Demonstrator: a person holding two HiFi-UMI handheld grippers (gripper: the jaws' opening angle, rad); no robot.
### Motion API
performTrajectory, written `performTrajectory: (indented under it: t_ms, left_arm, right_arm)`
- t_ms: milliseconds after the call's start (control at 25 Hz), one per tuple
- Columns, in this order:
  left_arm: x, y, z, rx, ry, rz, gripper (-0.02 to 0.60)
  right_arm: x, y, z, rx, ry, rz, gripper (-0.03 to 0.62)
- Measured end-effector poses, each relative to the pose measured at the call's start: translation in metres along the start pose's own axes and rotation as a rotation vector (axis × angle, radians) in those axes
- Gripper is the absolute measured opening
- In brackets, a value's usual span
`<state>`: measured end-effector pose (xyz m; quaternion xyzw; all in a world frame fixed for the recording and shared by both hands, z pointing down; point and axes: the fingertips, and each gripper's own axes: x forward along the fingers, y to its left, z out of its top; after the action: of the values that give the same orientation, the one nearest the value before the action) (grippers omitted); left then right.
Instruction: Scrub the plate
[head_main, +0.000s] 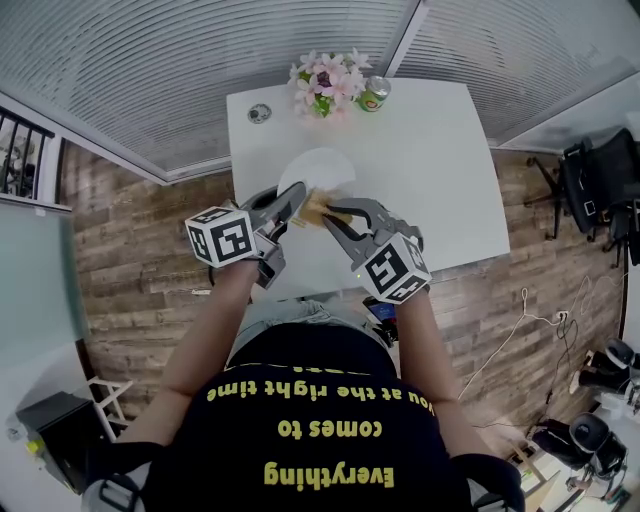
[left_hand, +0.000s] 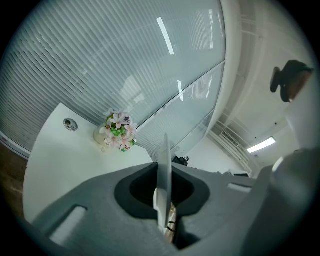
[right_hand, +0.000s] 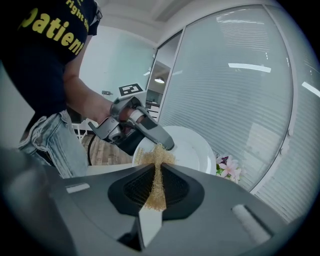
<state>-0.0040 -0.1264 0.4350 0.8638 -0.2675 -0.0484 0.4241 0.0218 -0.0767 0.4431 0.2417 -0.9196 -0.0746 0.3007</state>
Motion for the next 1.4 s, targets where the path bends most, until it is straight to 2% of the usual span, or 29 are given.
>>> performTrajectory:
  t_ms: [240,720,1400]
  left_arm:
    - [0.004,0.002,-0.001,-0.001,0.002,0.002,0.021]
    - [0.0,0.001,0.0,-0.01,-0.007,0.005,0.021]
    - [-0.003,0.002,-0.001,-0.016,-0.007,0.0,0.021]
  right_arm:
    - [0.005,0.009,0.006,-0.024,-0.019,0.042,0.038]
    - [0.005,0.019,0.012,-0.04,-0.033,0.074,0.038]
    - [-0.003,-0.014,-0.016,0.042,0.051,-0.066,0.038]
